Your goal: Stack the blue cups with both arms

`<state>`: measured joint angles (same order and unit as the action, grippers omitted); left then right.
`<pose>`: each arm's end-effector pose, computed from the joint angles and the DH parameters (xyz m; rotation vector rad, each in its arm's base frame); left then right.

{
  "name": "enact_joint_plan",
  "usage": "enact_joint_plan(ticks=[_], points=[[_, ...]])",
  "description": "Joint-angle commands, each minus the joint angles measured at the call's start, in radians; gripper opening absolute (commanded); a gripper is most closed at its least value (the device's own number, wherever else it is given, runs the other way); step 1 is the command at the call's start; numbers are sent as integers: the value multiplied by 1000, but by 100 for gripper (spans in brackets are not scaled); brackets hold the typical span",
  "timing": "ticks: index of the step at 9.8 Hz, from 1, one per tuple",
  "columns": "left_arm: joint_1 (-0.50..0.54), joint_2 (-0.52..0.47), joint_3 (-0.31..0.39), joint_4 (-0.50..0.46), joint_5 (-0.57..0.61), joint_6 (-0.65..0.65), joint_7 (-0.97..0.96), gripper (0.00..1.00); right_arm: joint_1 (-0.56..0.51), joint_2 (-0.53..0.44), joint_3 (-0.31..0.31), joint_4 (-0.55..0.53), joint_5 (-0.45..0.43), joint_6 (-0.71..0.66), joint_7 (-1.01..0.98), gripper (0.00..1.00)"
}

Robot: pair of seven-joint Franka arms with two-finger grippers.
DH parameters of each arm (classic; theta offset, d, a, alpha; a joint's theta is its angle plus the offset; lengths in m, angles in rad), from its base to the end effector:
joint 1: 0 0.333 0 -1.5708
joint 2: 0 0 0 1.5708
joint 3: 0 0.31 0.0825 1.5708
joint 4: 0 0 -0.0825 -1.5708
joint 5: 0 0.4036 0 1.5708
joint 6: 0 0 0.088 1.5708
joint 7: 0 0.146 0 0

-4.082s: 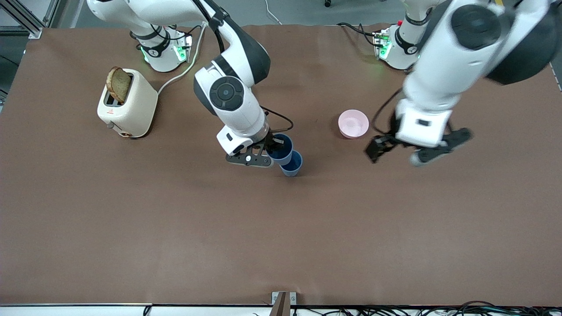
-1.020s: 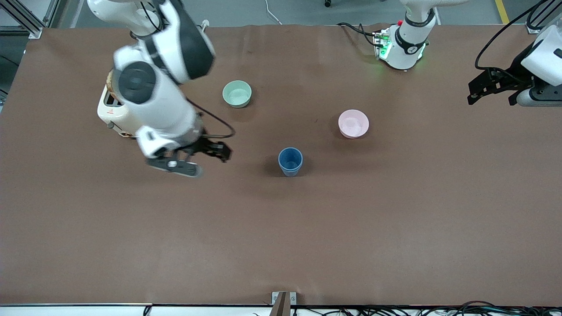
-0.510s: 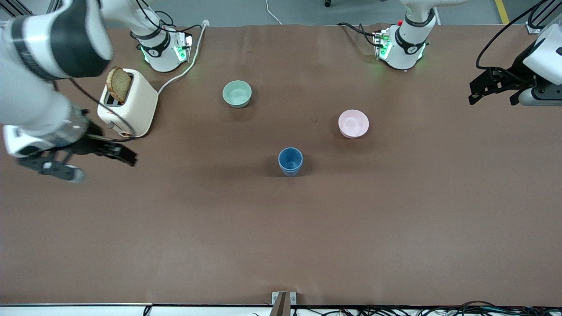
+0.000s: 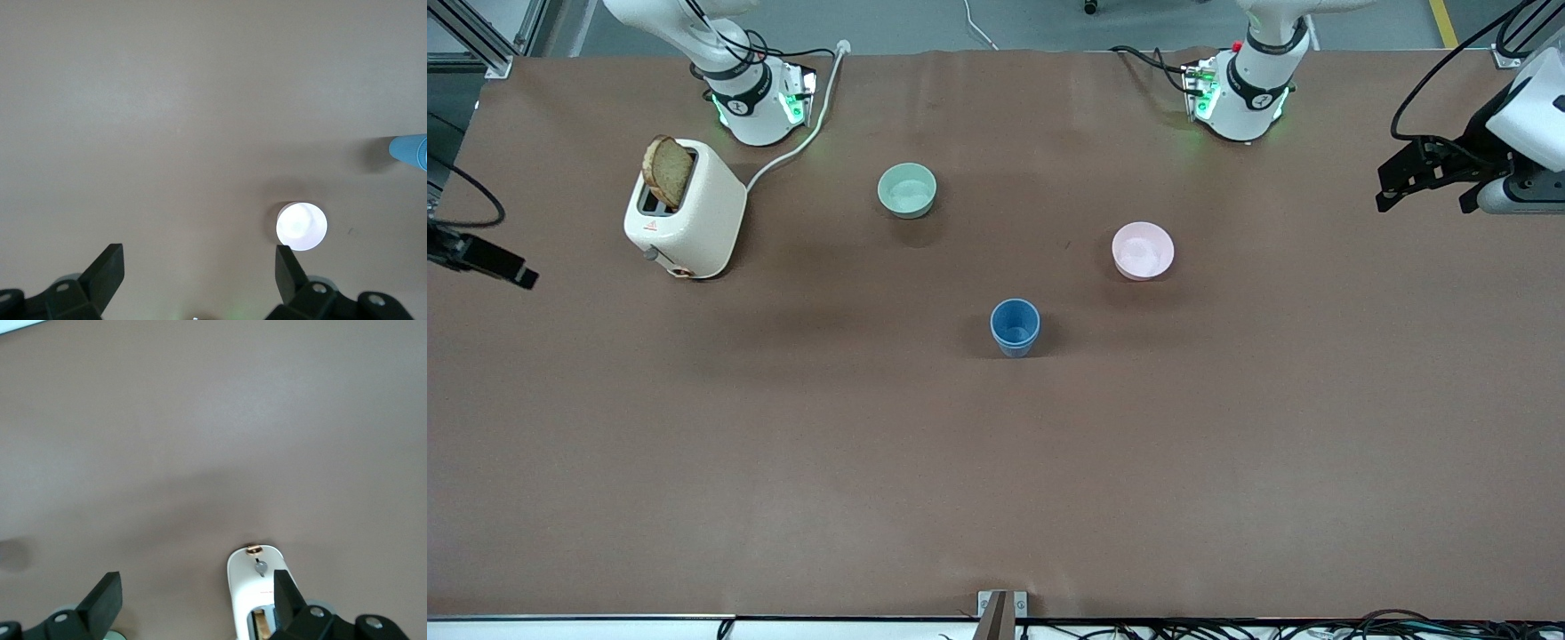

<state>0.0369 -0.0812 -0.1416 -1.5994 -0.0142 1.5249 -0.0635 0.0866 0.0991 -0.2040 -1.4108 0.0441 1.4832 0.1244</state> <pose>0.5415 -0.0619 0.6064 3.1377 -0.0651 0.0088 0.5915 -0.0571 0.5931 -3.0955 0.3697 0.0386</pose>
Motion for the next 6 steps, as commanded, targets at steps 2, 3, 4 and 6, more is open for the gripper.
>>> enact_joint_plan(ticks=[2,3,4,6], points=[[-2,5,-1,-16,3,-11,2,100,-145,-111,143,-141,-23,21,-71,100],[0,9,-1,-16,5,-11,17,100,-134,-114,141,-151,-27,25,-72,100],[0,11,0,-11,7,-11,21,100,-133,-107,143,-140,-30,14,-78,100],[-2,30,1,30,11,-11,14,100,-124,-84,143,-41,-36,-65,-83,100]])
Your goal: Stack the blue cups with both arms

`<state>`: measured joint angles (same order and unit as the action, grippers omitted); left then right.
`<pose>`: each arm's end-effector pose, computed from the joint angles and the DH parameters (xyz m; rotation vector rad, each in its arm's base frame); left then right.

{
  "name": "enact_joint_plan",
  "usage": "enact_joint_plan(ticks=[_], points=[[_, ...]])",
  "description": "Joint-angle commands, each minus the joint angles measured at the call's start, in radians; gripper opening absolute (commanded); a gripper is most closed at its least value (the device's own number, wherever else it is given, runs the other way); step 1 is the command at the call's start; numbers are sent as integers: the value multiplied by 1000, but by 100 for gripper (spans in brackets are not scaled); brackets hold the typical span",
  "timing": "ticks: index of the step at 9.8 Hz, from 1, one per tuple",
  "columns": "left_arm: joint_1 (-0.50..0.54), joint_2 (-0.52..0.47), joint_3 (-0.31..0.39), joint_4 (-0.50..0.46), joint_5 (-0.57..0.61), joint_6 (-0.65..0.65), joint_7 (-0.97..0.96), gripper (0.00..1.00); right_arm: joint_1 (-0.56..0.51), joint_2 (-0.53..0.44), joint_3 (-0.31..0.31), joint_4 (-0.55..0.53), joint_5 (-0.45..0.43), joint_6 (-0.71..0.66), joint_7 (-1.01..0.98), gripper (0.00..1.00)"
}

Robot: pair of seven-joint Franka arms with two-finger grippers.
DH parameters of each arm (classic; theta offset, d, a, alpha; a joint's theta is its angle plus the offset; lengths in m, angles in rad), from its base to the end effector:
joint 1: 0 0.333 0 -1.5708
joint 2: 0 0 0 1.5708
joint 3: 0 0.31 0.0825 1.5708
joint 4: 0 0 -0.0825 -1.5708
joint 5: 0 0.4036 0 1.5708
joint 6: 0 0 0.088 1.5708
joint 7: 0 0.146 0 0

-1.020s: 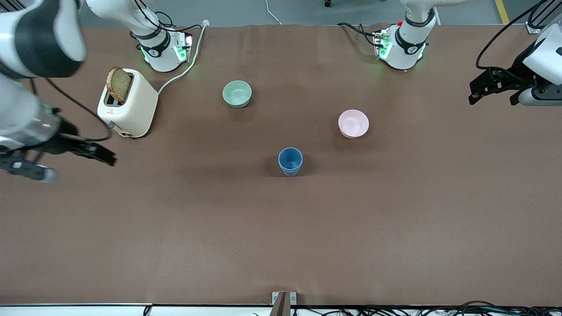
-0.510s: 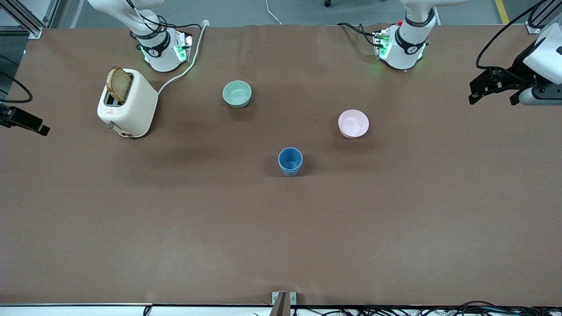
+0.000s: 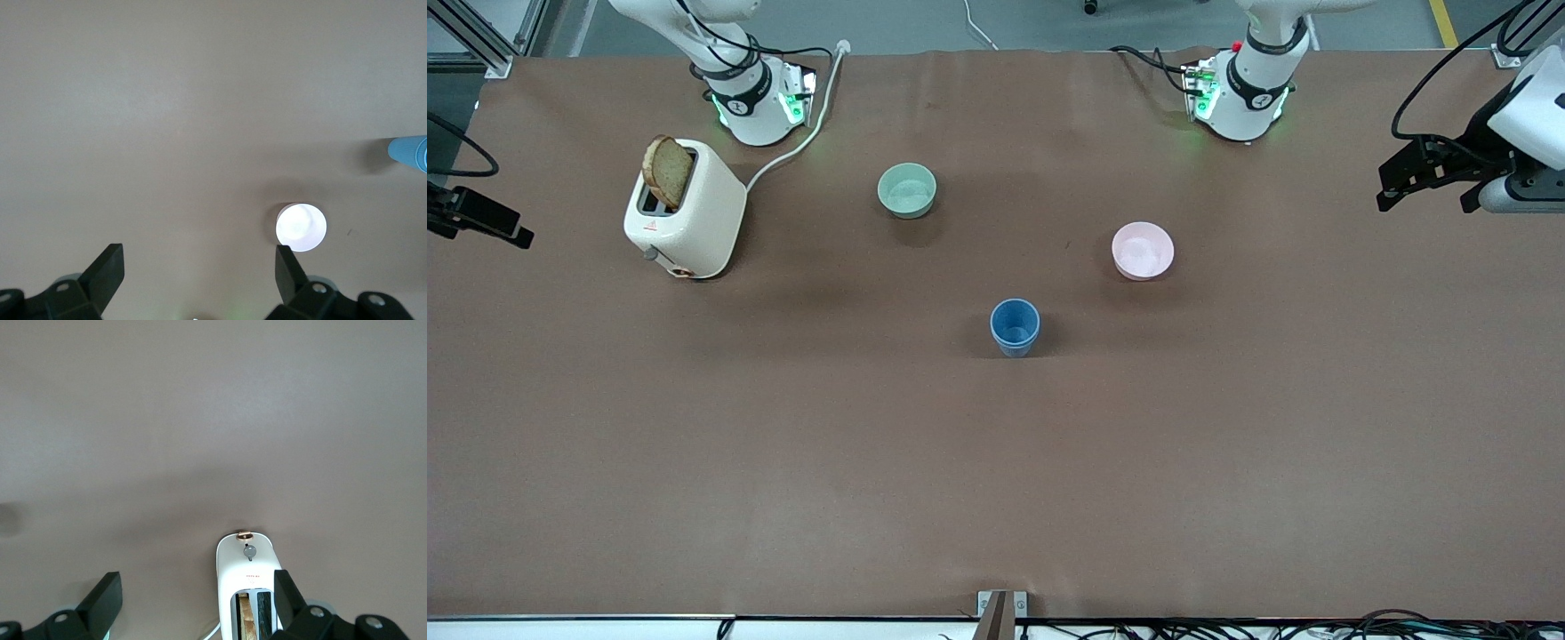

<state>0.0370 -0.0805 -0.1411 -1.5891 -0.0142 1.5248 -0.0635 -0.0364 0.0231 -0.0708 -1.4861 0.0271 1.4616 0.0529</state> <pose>0.5421 -0.0617 0.6110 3.1367 -0.0643 0.0237 0.5656 -0.0562 0.5983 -3.1044 0.2455 0.0729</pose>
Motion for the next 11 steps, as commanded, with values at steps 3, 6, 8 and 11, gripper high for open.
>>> enact_joint_plan(ticks=[3,6,8,11], points=[[-5,31,0,31,26,-48,14,100,9,-14,11,-9,-16,18,-1,100],[-8,31,-2,29,26,-60,16,100,9,-14,11,-17,-16,17,-4,100],[-9,47,-2,31,26,-60,17,100,10,-14,11,-16,-16,14,-2,100],[-5,50,-2,41,25,-60,16,100,21,-14,9,-16,-16,13,-2,100]])
